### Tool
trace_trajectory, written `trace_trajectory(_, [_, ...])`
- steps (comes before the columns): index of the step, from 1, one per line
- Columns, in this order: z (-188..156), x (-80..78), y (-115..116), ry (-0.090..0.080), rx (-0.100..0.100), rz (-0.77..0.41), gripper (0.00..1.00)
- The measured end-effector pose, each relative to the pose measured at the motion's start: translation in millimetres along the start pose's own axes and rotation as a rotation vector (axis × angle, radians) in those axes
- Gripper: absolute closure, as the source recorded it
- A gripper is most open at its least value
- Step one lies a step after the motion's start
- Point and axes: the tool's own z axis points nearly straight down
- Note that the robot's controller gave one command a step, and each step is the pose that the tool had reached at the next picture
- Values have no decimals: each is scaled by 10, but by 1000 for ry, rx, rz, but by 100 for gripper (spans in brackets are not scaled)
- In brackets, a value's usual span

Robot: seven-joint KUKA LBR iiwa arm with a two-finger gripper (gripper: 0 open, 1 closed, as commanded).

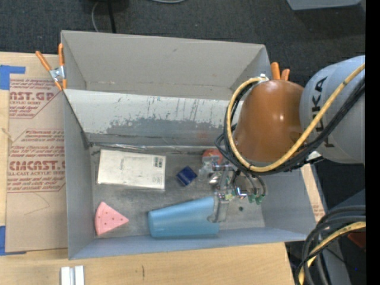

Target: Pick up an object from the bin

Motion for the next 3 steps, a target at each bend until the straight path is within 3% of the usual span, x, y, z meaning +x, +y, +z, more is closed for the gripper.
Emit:
trace_trajectory(1, [-39, -18, -2, -8, 0, 1, 0])
trace_trajectory(2, [764, -35, 103, -7, 0, -91, 0])
trace_trajectory(3, [910, -16, 121, -1, 0, -123, 0])
